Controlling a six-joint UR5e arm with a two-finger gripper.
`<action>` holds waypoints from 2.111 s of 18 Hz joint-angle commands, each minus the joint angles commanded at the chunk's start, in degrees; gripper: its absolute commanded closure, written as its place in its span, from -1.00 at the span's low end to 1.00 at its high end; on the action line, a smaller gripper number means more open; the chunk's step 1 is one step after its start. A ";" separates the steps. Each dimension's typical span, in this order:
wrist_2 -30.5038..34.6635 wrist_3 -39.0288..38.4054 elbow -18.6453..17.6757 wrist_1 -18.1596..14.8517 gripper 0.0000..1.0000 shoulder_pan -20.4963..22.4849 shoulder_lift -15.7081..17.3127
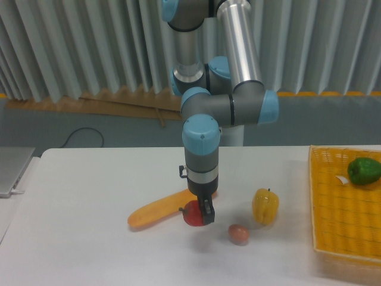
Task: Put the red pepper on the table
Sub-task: 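Lower the red pepper onto the table beside the egg, then open the gripper to release the red pepper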
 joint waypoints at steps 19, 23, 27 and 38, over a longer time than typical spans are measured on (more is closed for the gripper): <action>3.69 0.09 0.27 4.22 0.17 0.53 -3.78; 3.69 0.09 0.26 4.39 0.05 0.53 -3.78; 5.18 0.09 -0.26 5.36 -0.51 0.53 -3.61; 5.28 -0.35 -0.26 5.36 -1.00 0.44 -3.17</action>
